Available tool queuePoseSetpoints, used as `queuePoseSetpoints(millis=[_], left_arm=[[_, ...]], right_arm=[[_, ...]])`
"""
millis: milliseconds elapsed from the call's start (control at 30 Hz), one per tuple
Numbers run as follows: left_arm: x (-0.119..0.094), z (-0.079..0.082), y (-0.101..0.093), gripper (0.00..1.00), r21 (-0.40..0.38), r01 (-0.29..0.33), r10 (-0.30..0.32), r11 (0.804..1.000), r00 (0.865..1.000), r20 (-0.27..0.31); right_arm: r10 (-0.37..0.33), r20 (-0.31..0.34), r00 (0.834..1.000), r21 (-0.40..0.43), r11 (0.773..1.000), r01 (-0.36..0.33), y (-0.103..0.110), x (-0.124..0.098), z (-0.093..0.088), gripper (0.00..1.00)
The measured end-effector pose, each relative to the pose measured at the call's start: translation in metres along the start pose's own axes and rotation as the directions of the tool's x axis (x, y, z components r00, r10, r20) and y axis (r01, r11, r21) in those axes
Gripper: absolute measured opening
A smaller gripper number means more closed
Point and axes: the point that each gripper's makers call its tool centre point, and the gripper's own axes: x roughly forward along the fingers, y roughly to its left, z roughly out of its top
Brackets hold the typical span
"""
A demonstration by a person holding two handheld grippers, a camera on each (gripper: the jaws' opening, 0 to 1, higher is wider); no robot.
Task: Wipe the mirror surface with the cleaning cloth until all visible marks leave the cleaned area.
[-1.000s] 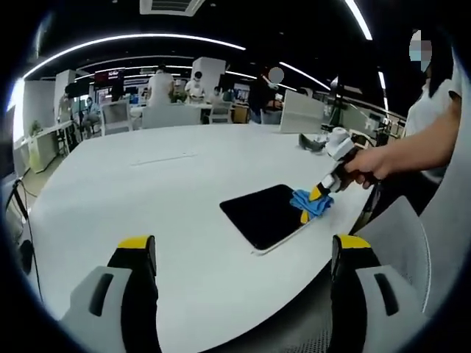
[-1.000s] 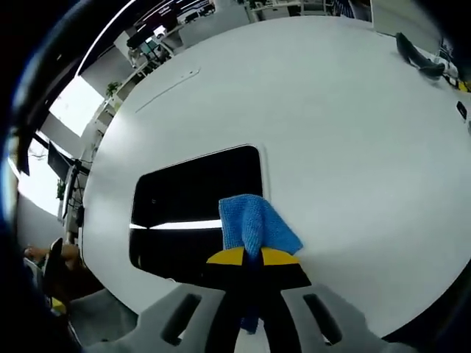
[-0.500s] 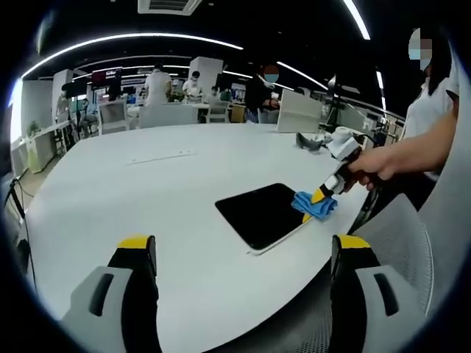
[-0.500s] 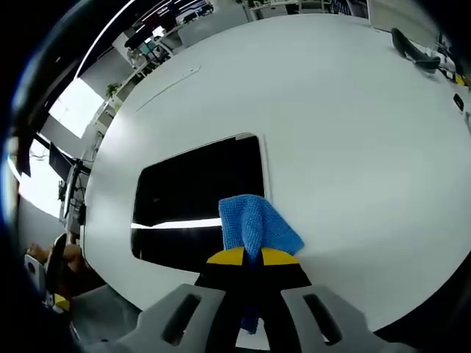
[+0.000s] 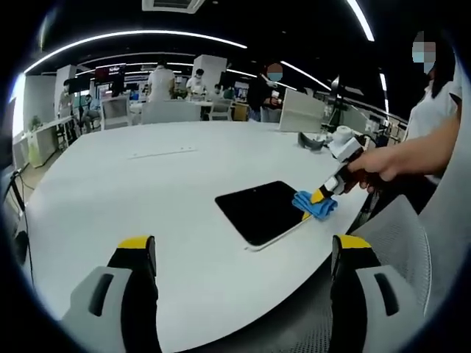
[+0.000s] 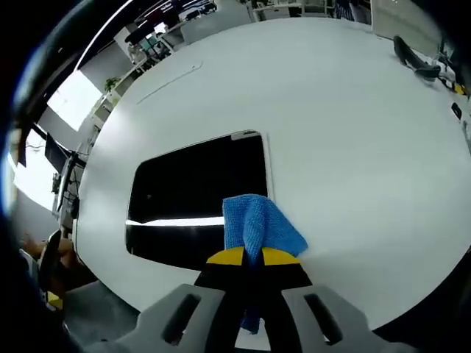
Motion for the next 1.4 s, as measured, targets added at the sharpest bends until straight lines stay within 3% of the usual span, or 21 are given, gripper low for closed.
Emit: queuePoseSetpoints(millis=[467, 600, 733, 1400], left_arm=[[0.0, 0.0, -0.004, 0.99, 0.015, 0.019, -0.019, 1.0, 1.0, -0.002], [0.001, -0.004, -0.004, 0.99, 0.026, 0.013, -0.012, 1.0, 1.0, -0.025], [0.003, -0.014, -0.002, 0.99, 0.039, 0.006, -0.004, 0.999, 0.998, -0.061], [0.005, -0.016, -0.001, 0.99, 0.04, -0.002, 0.005, 0.999, 0.997, -0.071]], right_arm=[[0.01, 0.01, 1.0, 0.037, 0.999, -0.01, 0.016, 0.002, -0.003, 0.0], [0.005, 0.01, 1.0, 0.041, 0.999, -0.005, 0.022, 0.004, -0.005, 0.0], [0.023, -0.004, 1.0, 0.045, 0.999, -0.023, 0.034, 0.007, -0.006, 0.0], [0.083, -0.025, 0.996, -0.007, 0.997, -0.083, 0.094, 0.025, -0.005, 0.0]])
